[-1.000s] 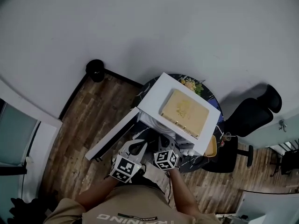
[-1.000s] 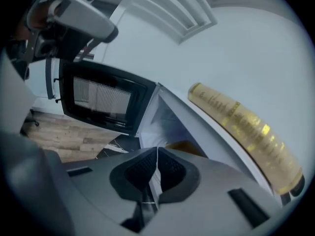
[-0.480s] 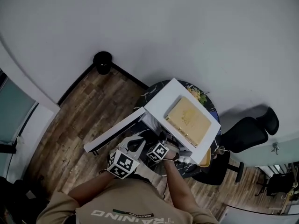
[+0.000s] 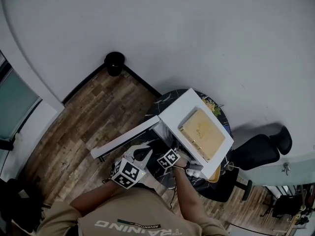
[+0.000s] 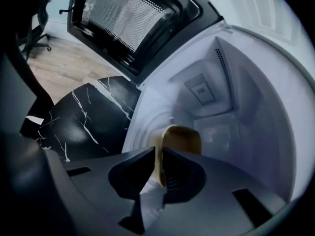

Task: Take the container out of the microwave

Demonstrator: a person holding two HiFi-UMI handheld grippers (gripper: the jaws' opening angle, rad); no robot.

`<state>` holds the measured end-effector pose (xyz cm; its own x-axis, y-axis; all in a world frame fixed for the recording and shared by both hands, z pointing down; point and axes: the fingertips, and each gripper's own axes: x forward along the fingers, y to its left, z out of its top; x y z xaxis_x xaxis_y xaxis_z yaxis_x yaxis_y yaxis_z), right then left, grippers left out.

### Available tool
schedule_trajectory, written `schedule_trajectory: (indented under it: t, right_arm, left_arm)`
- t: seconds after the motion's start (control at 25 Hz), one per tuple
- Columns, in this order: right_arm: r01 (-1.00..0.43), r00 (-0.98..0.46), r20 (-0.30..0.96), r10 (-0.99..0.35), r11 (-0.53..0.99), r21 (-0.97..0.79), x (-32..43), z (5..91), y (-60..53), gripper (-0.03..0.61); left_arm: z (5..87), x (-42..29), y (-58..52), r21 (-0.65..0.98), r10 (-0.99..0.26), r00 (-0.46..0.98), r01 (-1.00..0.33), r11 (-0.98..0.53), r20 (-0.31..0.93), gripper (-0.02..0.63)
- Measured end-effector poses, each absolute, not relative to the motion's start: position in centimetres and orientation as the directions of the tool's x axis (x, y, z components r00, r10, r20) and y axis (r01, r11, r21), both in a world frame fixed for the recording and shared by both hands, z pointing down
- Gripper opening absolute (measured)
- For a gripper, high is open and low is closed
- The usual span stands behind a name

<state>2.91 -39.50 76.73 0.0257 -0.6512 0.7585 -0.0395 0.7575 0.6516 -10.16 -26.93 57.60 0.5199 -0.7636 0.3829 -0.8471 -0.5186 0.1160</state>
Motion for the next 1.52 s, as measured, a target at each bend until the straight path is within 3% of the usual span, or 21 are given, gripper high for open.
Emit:
schedule_trajectory:
  t: [0.84, 1.52]
  right_arm:
    - [-0.038, 0.074, 0.840, -0.538, 0.840, 0.541, 2.9, 79.7, -39.9, 0.011]
    - [-0.076, -0.028, 0.887, -0.462, 0.885, 0.459, 2.6, 77.4, -31.6, 0.009]
  left_arm:
    - [57.6, -11.6, -26.2, 0.103, -0.771, 0.497, -0.859, -0.502, 0.398, 0.006]
    - [57.9, -9.2, -24.5, 0.116, -0.716, 0.565, -0.811, -0.573, 0.411, 0.006]
